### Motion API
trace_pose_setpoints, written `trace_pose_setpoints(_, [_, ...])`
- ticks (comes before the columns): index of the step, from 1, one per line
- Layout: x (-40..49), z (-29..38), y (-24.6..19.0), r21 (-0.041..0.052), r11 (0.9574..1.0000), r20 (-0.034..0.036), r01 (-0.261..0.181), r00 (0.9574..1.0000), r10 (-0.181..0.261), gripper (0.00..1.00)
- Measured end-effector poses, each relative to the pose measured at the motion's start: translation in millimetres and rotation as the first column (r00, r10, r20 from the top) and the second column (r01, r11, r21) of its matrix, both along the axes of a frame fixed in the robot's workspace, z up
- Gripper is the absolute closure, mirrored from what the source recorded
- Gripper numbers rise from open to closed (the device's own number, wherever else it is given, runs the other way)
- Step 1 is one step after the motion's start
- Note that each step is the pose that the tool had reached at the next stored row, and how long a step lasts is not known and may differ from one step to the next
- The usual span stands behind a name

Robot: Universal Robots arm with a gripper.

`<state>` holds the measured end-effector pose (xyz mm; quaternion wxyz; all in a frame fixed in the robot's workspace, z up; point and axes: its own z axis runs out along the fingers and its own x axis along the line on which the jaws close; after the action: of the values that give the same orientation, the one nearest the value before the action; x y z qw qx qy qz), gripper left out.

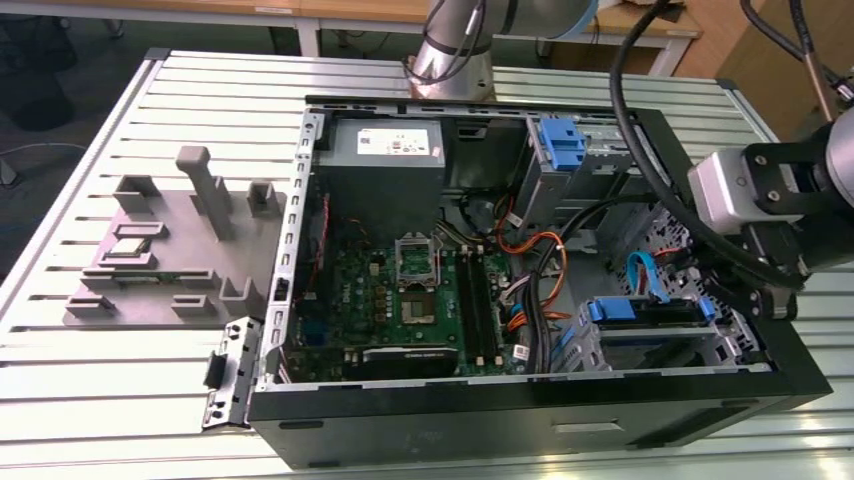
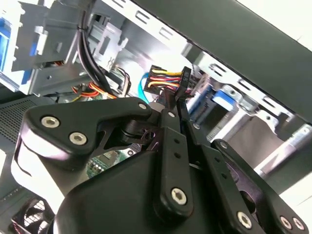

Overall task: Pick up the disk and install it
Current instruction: 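Insert the second disk wire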

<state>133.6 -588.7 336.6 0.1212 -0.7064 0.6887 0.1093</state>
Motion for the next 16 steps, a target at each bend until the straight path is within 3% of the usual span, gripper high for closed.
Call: trace_pose_setpoints(16, [0.1,0.0,-36.7,0.0012,1.0,0.0018,0.0,1.0,0.0,0.86])
